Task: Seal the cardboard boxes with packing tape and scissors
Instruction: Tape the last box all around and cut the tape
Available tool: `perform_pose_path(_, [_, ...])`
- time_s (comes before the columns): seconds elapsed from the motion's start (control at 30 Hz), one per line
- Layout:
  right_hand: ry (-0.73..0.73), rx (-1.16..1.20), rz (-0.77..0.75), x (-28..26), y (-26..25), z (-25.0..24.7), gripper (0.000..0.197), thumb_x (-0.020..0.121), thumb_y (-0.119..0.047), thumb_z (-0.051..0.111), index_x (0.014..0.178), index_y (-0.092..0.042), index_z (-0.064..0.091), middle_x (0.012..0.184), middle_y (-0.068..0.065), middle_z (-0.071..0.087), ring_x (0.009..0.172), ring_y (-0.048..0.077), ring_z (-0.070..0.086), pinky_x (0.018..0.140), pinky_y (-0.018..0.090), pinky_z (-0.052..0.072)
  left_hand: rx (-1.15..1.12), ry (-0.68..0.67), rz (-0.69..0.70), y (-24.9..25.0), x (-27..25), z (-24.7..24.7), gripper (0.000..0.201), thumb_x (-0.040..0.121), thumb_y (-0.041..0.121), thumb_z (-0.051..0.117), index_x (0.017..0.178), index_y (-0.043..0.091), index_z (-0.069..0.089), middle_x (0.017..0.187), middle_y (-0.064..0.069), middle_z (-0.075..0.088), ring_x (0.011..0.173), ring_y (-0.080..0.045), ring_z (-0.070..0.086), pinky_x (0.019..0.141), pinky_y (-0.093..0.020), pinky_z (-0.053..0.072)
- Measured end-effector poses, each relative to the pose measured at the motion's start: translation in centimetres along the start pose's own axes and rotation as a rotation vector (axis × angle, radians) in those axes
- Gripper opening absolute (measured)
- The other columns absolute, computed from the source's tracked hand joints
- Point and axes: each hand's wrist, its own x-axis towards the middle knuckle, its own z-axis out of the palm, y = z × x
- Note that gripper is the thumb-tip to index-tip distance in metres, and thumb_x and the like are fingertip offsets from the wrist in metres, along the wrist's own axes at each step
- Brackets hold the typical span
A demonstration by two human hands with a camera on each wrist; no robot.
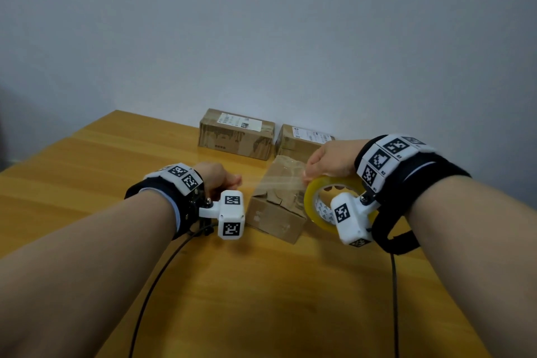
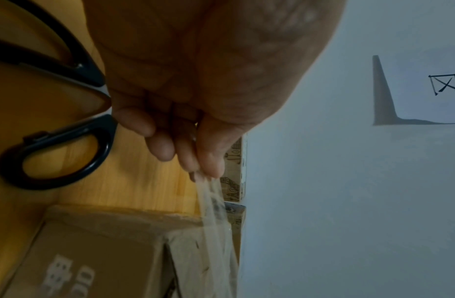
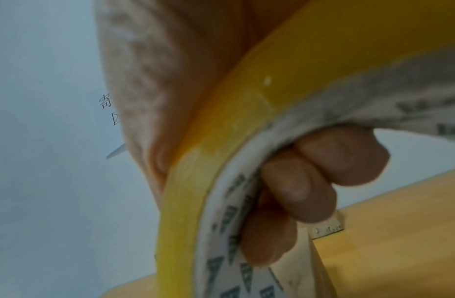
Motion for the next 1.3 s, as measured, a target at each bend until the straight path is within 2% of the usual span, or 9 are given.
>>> perform_pose_path(0.1, [-0.023, 0.030, 0.019, 0.0, 0.1, 0.2, 0.019, 0.091, -0.036, 0.068, 0.090, -0.021, 0.079, 0.060, -0.010, 0.067, 0.048, 0.006, 0.055, 0.055, 0.022, 0.046, -0.112, 0.000, 0.070, -0.6, 0.7, 0.0, 0.031, 0.100, 0.029, 0.044, 0.073, 0.013, 0.045, 0.070, -0.001, 0.047, 0.061, -0.016, 0.044, 0.077, -0.029, 0.041])
perform_pose_path(0.2, [-0.031, 0.032, 0.037, 0.2, 0.1, 0.6, 0.020, 0.088, -0.036, 0.071, 0.094, -0.019, 0.079, 0.076, -0.002, 0.069, 0.063, 0.013, 0.059, 0.071, 0.032, 0.053, -0.340, 0.037, 0.152, -1.9, 1.1, -0.1, 0.019, 0.091, 0.008, 0.060, 0.074, 0.006, 0.052, 0.073, -0.007, 0.057, 0.068, -0.019, 0.056, 0.086, -0.033, 0.050])
perform_pose_path(0.3, [-0.034, 0.050, 0.049, 0.5, 0.4, 1.1, 0.023, 0.085, -0.036, 0.074, 0.095, -0.016, 0.079, 0.083, 0.002, 0.070, 0.072, 0.019, 0.060, 0.085, 0.039, 0.054, -0.207, 0.026, 0.065, -1.4, 1.6, 0.5, 0.026, 0.096, 0.021, 0.054, 0.072, 0.010, 0.052, 0.075, -0.005, 0.057, 0.062, -0.017, 0.052, 0.080, -0.029, 0.050])
perform_pose_path(0.43, [-0.049, 0.128, 0.075, 0.6, 0.9, 1.3, 0.014, 0.084, -0.030, 0.076, 0.086, -0.017, 0.080, 0.069, -0.003, 0.069, 0.061, 0.015, 0.061, 0.070, 0.032, 0.053, 0.107, 0.018, -0.063, -0.5, 2.7, 1.0, 0.051, 0.099, 0.047, 0.037, 0.058, 0.018, 0.038, 0.065, 0.000, 0.046, 0.056, -0.018, 0.040, 0.081, -0.031, 0.038])
perform_pose_path(0.57, [-0.053, 0.144, 0.102, 0.7, 1.2, 1.7, 0.012, 0.084, -0.030, 0.076, 0.085, -0.018, 0.078, 0.069, -0.002, 0.069, 0.061, 0.015, 0.062, 0.067, 0.030, 0.051, 0.153, -0.022, -0.052, -0.5, 2.7, 1.6, 0.052, 0.101, 0.043, 0.036, 0.055, 0.018, 0.034, 0.052, 0.001, 0.043, 0.053, -0.016, 0.036, 0.070, -0.027, 0.038])
perform_pose_path(0.7, [-0.044, 0.151, 0.111, 1.0, 1.5, 1.9, 0.018, 0.084, -0.032, 0.076, 0.092, -0.016, 0.079, 0.078, 0.001, 0.070, 0.067, 0.017, 0.062, 0.074, 0.031, 0.053, 0.039, 0.004, -0.040, -0.6, 3.4, 1.6, 0.045, 0.101, 0.033, 0.044, 0.060, 0.015, 0.042, 0.064, -0.001, 0.046, 0.058, -0.018, 0.043, 0.078, -0.030, 0.041])
perform_pose_path(0.83, [-0.053, 0.149, 0.142, 1.5, 1.7, 2.0, 0.021, 0.083, -0.033, 0.077, 0.092, -0.013, 0.077, 0.080, 0.003, 0.072, 0.067, 0.018, 0.065, 0.072, 0.031, 0.055, 0.161, 0.022, -0.063, -0.2, 3.6, 2.1, 0.054, 0.099, 0.048, 0.036, 0.057, 0.016, 0.035, 0.064, -0.001, 0.043, 0.059, -0.018, 0.042, 0.084, -0.031, 0.037])
perform_pose_path(1.17, [-0.091, 0.121, 0.194, 2.2, 2.3, 2.8, 0.033, 0.082, -0.038, 0.076, 0.104, -0.012, 0.073, 0.095, 0.007, 0.074, 0.081, 0.023, 0.070, 0.084, 0.037, 0.057, 0.075, -0.034, 0.010, -0.1, 0.4, 3.1, 0.045, 0.101, 0.030, 0.043, 0.060, 0.013, 0.039, 0.047, 0.000, 0.043, 0.039, -0.014, 0.039, 0.045, -0.022, 0.033])
perform_pose_path(1.3, [-0.093, 0.095, 0.162, 1.6, 2.2, 3.0, 0.027, 0.087, -0.036, 0.072, 0.103, -0.014, 0.073, 0.091, 0.003, 0.072, 0.076, 0.018, 0.067, 0.077, 0.031, 0.055, 0.117, -0.041, 0.049, 0.1, -0.4, 3.4, 0.039, 0.103, 0.019, 0.037, 0.065, 0.012, 0.041, 0.058, -0.002, 0.040, 0.048, -0.014, 0.035, 0.049, -0.023, 0.029])
